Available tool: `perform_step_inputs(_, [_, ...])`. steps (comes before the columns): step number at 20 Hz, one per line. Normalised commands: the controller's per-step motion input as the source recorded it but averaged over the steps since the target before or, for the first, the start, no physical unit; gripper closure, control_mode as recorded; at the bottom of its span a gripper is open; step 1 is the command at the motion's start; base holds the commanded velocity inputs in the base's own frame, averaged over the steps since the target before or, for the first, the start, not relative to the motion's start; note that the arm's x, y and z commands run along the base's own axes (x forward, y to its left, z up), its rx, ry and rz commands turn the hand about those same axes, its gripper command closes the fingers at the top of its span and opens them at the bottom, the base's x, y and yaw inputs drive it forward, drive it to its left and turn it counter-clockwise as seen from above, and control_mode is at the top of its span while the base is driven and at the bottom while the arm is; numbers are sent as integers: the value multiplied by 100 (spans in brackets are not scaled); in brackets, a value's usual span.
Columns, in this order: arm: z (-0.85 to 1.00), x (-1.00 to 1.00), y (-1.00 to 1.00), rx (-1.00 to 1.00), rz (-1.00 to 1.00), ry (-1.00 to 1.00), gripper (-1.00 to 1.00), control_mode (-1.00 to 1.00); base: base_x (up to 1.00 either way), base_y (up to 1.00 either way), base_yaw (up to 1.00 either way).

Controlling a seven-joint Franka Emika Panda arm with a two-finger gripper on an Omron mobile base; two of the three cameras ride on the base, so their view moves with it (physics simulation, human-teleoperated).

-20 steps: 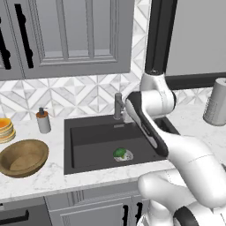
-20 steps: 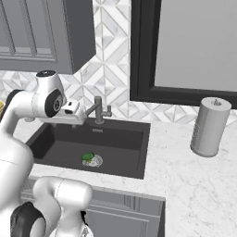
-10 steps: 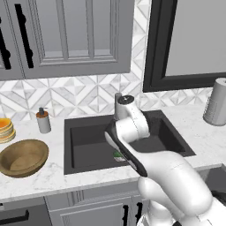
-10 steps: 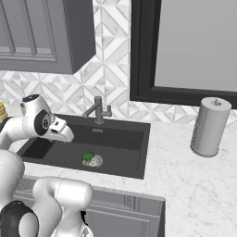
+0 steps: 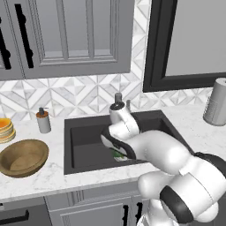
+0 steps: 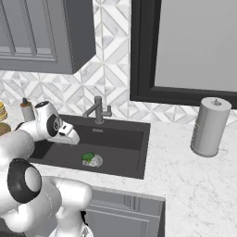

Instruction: Pick the broccoli from the sink and place it in the bowl. Then pick the bowl and place it in the microwave. Then close the microwave door and press the start button.

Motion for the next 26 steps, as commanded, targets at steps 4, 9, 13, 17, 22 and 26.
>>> perform_step_inputs(4, [-57, 49, -4, 0, 6, 10, -100, -100, 0, 0, 0])
perform_step_inputs(9, [-44, 41, -3, -1, 6, 9, -100, -100, 0, 0, 0])
perform_step_inputs(13, [-49, 30, -1, -3, 3, 11, -100, -100, 0, 0, 0])
perform_step_inputs(17, [-46, 19, -3, -1, 0, 6, -100, -100, 0, 0, 0])
perform_step_inputs(22, [-33, 15, -11, 0, 0, 4, -100, -100, 0, 0, 0])
perform_step_inputs(26, [-31, 19, -23, 0, 0, 7, -100, -100, 0, 0, 0])
